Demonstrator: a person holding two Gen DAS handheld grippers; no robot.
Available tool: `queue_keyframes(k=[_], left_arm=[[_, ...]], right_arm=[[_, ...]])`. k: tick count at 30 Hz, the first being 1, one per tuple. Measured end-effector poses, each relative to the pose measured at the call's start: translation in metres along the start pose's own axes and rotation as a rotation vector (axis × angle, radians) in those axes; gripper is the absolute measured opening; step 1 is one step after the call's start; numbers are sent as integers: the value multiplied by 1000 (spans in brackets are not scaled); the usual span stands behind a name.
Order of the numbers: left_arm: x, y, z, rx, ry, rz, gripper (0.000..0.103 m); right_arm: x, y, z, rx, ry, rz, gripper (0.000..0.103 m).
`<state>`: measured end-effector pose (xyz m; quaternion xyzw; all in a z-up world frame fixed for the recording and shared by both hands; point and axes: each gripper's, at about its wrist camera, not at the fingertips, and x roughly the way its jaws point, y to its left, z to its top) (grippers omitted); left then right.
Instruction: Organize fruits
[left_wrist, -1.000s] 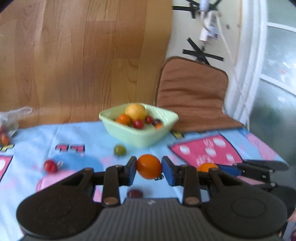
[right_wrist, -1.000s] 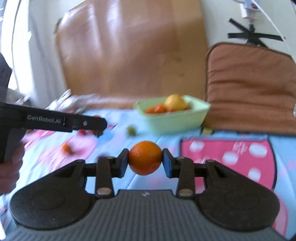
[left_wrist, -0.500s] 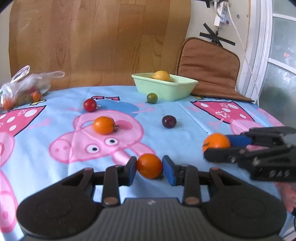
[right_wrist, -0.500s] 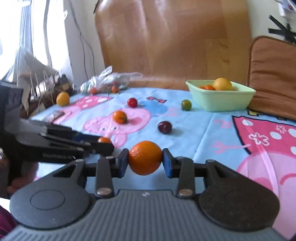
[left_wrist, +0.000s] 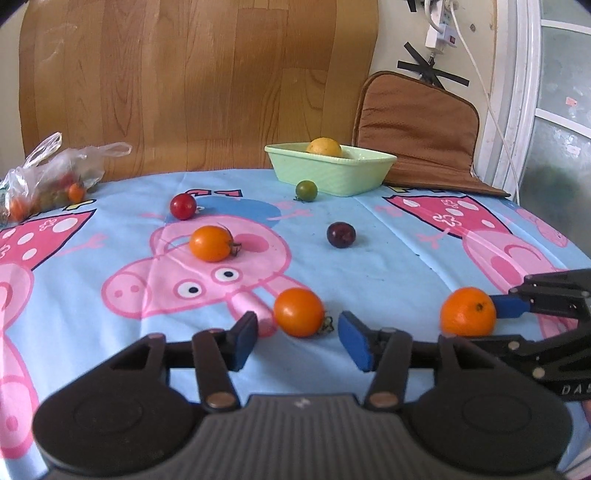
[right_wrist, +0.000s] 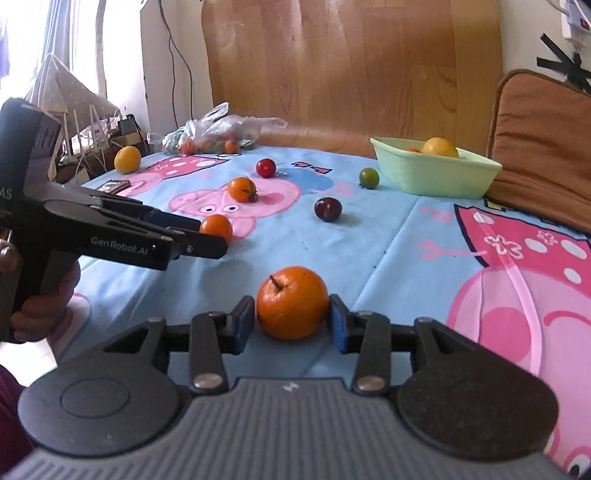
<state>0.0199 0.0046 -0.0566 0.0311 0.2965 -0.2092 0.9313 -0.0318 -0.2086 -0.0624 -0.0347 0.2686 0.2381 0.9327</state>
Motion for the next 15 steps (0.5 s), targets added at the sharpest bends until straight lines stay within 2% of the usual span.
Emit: queue_keyframes(k=[2,6,8,10,13,15], left_arm=[[2,-2,2,7,5,5,57],[5,-7,9,30,-11,3,57],[6,-10,10,45,-21,3,53],[8,-12,7,61,-6,1,44],[8,-9,6,37,-5,-4,34],[7,-4,5,13,-5,-14,31]], right_arm=[[0,2,-1,-13,0,1,51],[-2,4,-1,-16,-1,-3,52],[-3,5,-2,-23,-1,-20,52],[-4,5,-3,-20,-2,-28,52],[-4,5,-3,-14,-2,-30,52],[-4,7,-3,-17,-3,-34,52]])
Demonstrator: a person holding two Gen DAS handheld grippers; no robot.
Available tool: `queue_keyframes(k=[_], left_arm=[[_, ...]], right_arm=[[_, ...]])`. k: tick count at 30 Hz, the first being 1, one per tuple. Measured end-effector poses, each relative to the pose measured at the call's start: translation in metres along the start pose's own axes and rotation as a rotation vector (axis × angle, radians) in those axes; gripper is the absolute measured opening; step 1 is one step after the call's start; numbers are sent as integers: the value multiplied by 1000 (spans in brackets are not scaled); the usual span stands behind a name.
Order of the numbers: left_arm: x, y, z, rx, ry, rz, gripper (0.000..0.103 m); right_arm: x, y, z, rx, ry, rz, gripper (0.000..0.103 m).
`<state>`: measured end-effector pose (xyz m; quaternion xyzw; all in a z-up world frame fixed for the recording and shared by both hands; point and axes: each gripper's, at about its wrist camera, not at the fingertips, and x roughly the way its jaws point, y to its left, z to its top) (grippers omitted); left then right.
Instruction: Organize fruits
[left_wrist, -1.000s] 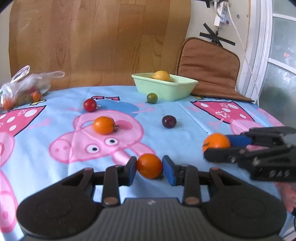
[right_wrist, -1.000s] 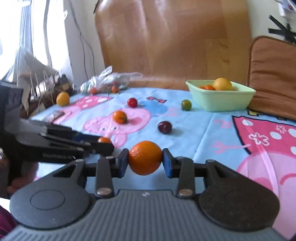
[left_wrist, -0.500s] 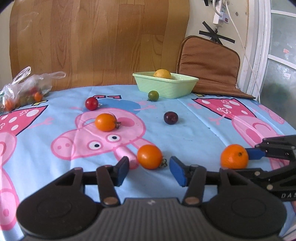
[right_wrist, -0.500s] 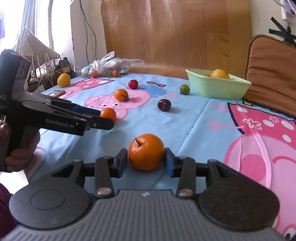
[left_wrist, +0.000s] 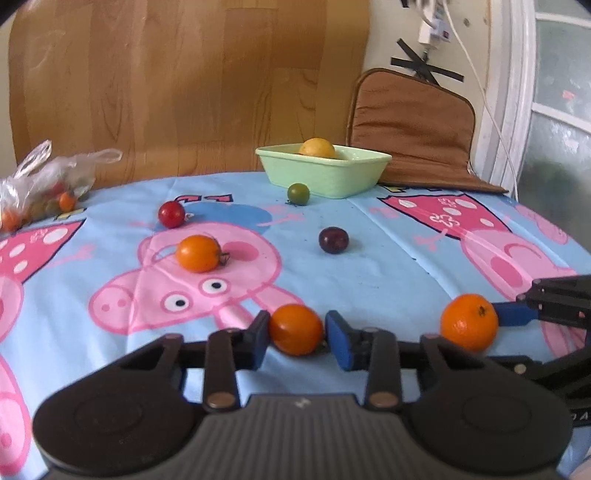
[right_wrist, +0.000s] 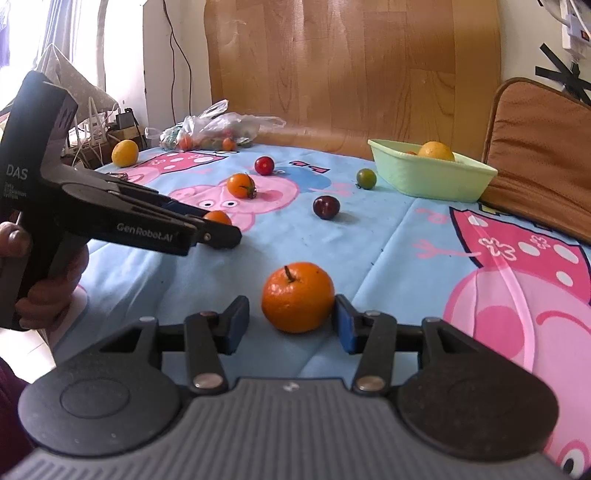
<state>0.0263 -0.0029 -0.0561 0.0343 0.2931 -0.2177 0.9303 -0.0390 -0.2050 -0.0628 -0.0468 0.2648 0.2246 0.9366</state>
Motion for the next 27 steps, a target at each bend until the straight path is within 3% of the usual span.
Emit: queue_keyframes(k=[5,12,27], left_arm=[[0,1,-1,1,-4,-10,31],[1,-4,0,27,-3,14,31],[1,-3,-2,28,-2,24,33]], right_arm=[[2,4,2,-19,-9,-30,44],[15,11,9,-25,-9,-69,44],[15,9,10,-15,-6,-58,44]])
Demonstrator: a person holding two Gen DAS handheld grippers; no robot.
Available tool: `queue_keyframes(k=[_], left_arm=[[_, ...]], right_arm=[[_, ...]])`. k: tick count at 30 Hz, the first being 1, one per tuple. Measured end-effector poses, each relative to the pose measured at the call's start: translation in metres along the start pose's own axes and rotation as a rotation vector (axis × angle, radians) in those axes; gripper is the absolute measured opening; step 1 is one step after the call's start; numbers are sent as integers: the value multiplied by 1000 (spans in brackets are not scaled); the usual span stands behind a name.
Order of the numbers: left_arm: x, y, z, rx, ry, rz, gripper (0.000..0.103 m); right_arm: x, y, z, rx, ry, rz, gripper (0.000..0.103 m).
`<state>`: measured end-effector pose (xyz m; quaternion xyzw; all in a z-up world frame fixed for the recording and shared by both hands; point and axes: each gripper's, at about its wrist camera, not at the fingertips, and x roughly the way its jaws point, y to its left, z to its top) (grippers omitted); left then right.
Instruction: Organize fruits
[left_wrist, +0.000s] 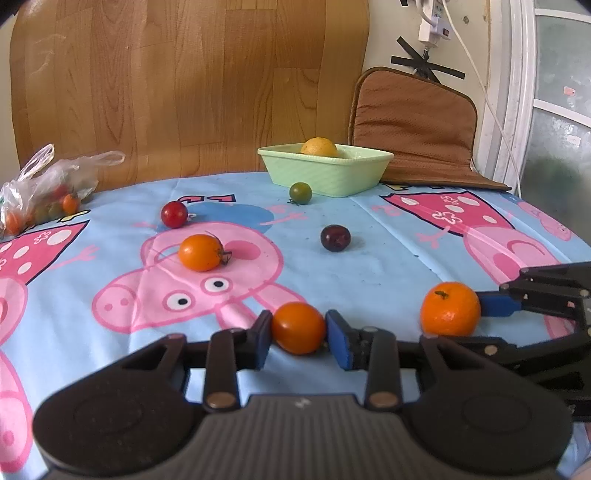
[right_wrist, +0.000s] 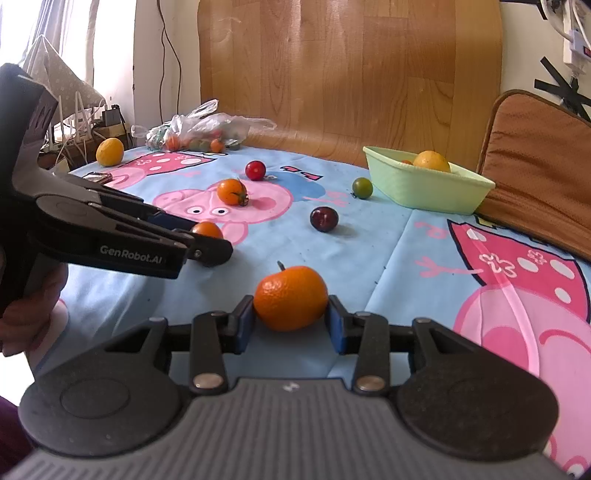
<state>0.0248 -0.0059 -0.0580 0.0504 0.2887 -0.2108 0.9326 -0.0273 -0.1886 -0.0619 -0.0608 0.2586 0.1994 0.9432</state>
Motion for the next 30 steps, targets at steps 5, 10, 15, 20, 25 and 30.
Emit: queue_keyframes(k=[5,10,15,20,25,30], left_arm=[[0,0,0,4,0,1,33],[-1,-1,-1,10,0,6,33],[-1,-1,-1,10,-1,5,33],[-1,0,-1,10,-1,5,33],[0,0,0,2,-1,0,33],[-1,1,1,-2,-2,-3,33]], right_arm=[[0,-3,1,26,2,14,44],[0,-3,1,23,2,11,44],[0,-3,0,21,1,9,44],[0,-4,0,17,0,6,44],[0,-2,0,21,-1,-9,44],[0,-3,0,31,-1,-10,45]])
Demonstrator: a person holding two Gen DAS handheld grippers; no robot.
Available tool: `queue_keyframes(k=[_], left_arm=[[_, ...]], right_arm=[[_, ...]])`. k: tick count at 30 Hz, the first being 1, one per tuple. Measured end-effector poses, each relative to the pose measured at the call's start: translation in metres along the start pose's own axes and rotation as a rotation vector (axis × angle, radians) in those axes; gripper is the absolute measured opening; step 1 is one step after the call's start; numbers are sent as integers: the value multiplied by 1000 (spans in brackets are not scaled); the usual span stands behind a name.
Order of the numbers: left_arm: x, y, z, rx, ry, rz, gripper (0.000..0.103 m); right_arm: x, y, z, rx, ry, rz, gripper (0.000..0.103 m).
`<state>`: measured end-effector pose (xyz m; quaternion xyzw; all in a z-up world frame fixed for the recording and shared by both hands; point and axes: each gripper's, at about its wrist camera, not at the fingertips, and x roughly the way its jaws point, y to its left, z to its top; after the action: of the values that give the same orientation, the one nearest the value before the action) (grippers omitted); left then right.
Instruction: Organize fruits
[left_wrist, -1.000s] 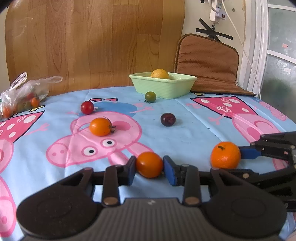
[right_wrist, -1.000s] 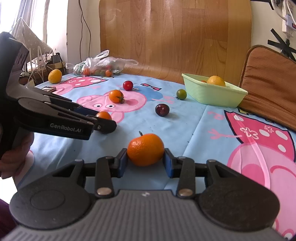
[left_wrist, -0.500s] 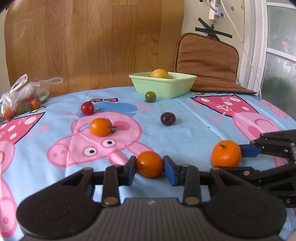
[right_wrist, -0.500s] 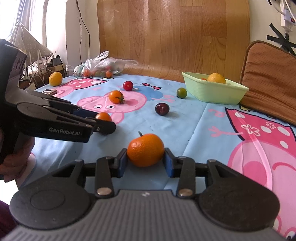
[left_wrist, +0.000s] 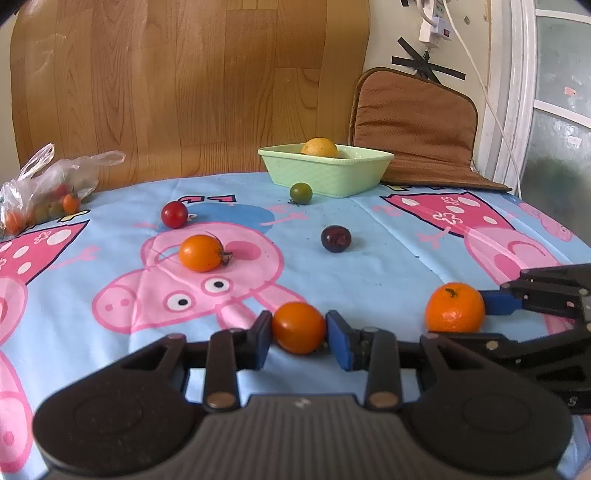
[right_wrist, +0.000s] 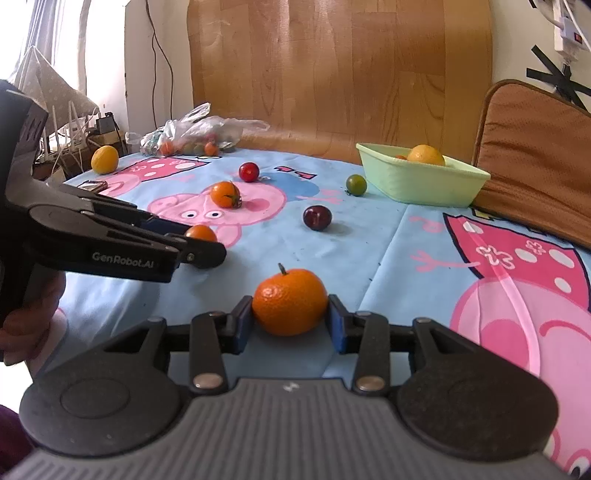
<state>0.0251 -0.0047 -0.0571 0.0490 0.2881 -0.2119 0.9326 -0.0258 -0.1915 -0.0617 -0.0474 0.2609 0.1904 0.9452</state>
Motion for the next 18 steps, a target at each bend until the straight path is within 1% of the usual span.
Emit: queue_keyframes(k=[7,13,15,18], left_arm=[[0,-1,-1,12,1,-3,35],[0,-3,-1,22,1,0,37],[0,-3,0,16,1,0,37],[-1,0,0,-1,0,-2,38]], right_arm=[[-1,-1,-1,10,-1,20,48],[-2,1,-1,-8,2,29,54],[-2,0,-1,-7,4,39,58],[-3,0,-1,-8,5,40,59]])
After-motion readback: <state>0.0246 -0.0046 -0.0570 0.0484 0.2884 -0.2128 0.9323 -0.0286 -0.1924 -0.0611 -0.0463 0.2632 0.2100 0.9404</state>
